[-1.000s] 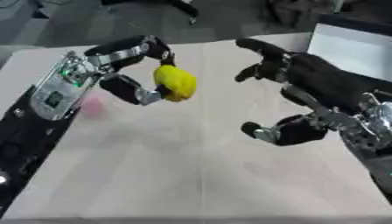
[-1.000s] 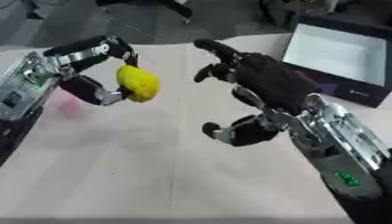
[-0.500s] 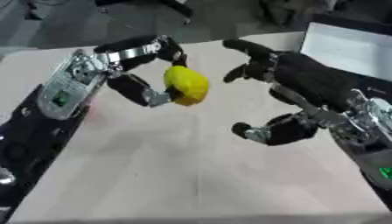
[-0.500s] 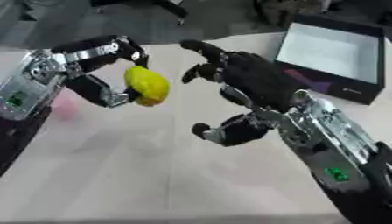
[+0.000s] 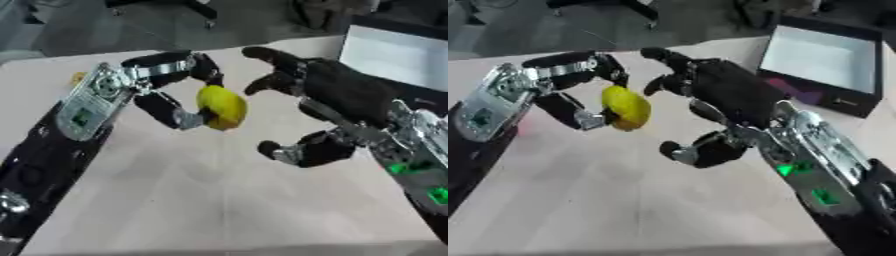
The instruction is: Pick up the objects with one hand, pass them to the other hand, and then place them into the box on the other side of the table.
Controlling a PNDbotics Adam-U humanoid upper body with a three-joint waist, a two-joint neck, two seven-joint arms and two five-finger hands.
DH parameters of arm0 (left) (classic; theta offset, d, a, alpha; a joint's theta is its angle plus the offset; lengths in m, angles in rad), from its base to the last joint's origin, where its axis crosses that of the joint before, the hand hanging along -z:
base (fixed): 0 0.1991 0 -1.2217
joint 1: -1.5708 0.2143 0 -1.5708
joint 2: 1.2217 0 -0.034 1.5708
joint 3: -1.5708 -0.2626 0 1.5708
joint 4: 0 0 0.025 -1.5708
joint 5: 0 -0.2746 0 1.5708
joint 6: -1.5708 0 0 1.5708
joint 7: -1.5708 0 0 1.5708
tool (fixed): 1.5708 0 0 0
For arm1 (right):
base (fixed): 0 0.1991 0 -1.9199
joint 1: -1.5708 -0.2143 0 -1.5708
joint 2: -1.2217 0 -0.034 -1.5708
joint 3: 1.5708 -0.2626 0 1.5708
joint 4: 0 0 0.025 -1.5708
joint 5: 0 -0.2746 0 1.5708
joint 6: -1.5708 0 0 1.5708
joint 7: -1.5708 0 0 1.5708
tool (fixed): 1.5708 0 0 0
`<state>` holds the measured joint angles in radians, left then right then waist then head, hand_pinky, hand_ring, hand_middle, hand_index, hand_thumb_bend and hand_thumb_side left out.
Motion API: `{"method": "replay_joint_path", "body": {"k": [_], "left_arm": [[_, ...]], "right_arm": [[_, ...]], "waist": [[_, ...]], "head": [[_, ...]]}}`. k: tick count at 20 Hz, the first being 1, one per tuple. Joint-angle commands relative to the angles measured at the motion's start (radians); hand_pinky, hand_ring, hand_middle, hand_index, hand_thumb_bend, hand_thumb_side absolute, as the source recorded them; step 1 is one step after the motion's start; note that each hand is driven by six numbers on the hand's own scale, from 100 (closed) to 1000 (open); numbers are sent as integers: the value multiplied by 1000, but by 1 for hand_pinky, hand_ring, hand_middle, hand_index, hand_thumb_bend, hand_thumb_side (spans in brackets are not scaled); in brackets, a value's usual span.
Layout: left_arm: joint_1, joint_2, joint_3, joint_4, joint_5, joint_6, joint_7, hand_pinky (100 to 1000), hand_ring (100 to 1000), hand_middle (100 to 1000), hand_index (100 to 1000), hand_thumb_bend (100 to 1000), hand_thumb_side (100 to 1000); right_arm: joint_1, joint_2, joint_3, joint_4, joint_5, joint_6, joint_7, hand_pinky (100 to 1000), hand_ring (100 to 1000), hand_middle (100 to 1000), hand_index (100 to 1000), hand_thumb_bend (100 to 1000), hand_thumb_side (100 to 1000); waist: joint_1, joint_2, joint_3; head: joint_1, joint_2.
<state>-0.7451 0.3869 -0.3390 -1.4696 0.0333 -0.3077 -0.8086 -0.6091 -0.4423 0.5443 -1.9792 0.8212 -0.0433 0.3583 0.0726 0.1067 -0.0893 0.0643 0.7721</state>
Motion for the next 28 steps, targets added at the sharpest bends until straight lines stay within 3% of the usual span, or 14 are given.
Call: {"method": "replay_joint_path", "body": {"k": [1, 12, 28], "left_arm": [[-29, 1, 7, -9, 21, -81, -97, 630, 432, 404, 556, 100, 173], [-51, -27, -34, -26, 48, -50, -98, 632, 432, 403, 555, 100, 177], [-26, -32, -41, 46, -31, -56, -98, 631, 434, 406, 557, 100, 174]], "right_arm": [[-21, 2, -2, -21, 8, -9, 4, 650, 691, 1000, 796, 426, 211], [-24, 4, 1, -21, 20, -22, 5, 659, 694, 1000, 816, 401, 209], [-24, 6, -5, -21, 60, -42, -29, 666, 695, 1000, 824, 385, 226]], "waist": [[-2, -16, -1], [-2, -17, -5], [1, -16, -10]], "head": [[-2, -2], [1, -2], [0, -2]]}}
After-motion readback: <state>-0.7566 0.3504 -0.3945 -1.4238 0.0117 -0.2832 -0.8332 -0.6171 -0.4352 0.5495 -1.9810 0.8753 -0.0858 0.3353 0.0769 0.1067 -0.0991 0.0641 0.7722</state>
